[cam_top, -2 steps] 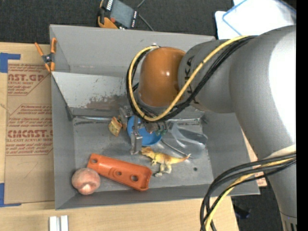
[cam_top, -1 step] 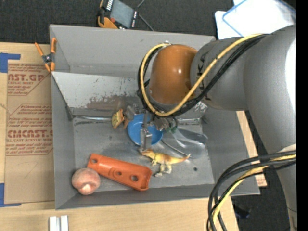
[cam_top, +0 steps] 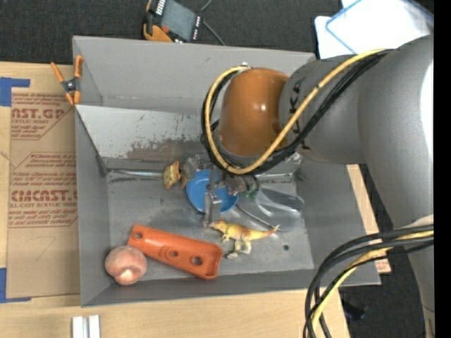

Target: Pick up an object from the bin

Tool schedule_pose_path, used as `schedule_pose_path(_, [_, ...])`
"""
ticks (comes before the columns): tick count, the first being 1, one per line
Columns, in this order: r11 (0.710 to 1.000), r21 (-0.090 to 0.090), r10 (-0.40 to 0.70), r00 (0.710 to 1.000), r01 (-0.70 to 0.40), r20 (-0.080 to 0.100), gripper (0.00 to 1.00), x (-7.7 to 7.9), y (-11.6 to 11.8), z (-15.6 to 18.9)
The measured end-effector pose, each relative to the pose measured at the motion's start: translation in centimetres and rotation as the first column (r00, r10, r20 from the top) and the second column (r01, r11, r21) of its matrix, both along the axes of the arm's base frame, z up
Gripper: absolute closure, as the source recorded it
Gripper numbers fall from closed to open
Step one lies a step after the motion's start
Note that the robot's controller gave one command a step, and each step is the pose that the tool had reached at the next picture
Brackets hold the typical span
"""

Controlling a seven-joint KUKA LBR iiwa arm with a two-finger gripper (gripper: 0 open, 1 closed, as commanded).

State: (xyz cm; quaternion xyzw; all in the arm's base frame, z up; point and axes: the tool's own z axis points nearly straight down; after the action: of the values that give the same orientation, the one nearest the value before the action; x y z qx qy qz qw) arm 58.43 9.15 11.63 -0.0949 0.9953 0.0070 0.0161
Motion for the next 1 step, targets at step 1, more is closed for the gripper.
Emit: schedule_pose_path(1, [1.0, -0.001, 0.027, 1.0, -0.027, 0.007, 0.0, 0.77, -1.91, -0.51])
